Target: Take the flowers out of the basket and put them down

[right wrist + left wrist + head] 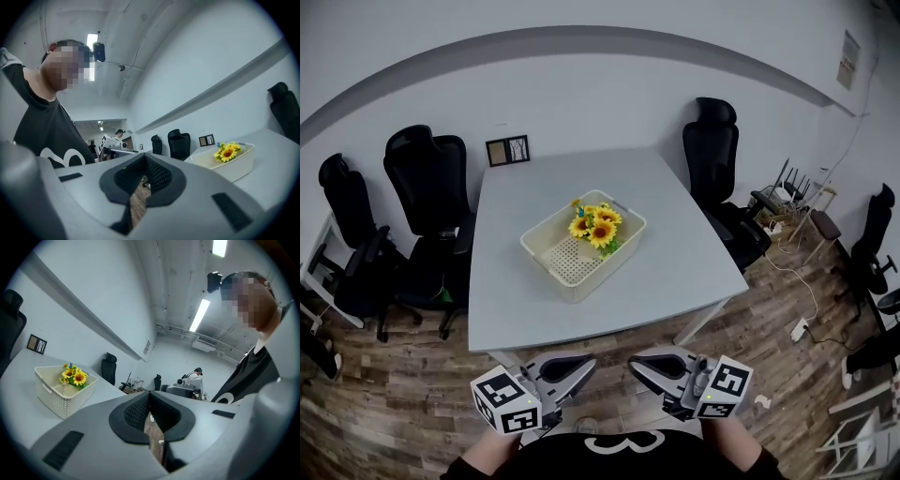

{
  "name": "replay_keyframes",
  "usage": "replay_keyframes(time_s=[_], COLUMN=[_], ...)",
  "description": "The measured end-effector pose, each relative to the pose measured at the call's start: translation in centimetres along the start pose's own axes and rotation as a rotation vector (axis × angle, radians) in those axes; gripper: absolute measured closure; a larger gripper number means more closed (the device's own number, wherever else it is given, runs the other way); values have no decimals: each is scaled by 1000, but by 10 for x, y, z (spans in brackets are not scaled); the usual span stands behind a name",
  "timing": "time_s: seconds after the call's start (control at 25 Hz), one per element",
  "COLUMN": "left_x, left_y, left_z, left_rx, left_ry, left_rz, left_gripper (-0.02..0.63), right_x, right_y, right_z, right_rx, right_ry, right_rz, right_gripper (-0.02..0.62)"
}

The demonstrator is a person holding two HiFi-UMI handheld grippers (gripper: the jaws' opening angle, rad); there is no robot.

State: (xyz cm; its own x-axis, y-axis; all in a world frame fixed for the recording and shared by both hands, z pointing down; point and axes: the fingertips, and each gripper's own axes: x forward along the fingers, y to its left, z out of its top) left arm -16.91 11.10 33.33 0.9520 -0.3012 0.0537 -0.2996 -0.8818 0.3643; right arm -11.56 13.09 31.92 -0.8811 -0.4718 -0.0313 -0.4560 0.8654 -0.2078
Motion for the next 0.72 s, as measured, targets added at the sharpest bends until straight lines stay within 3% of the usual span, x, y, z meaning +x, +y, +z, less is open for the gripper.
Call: replay_keyframes(time_s=[0.36,0.72], left_x=[-9,-12], left_y=[67,75], left_z=[44,60], left_rx=[22,30], left_ry=[-37,-53], left_rz=[-31,-41], left_gripper=[594,594], right_x=[56,62], right_y=[-38,-44], right_z=[22,36], right_rx=[-46,-66], right_ry=[10,-7], right_rz=[-39,-57], right_gripper=[588,588])
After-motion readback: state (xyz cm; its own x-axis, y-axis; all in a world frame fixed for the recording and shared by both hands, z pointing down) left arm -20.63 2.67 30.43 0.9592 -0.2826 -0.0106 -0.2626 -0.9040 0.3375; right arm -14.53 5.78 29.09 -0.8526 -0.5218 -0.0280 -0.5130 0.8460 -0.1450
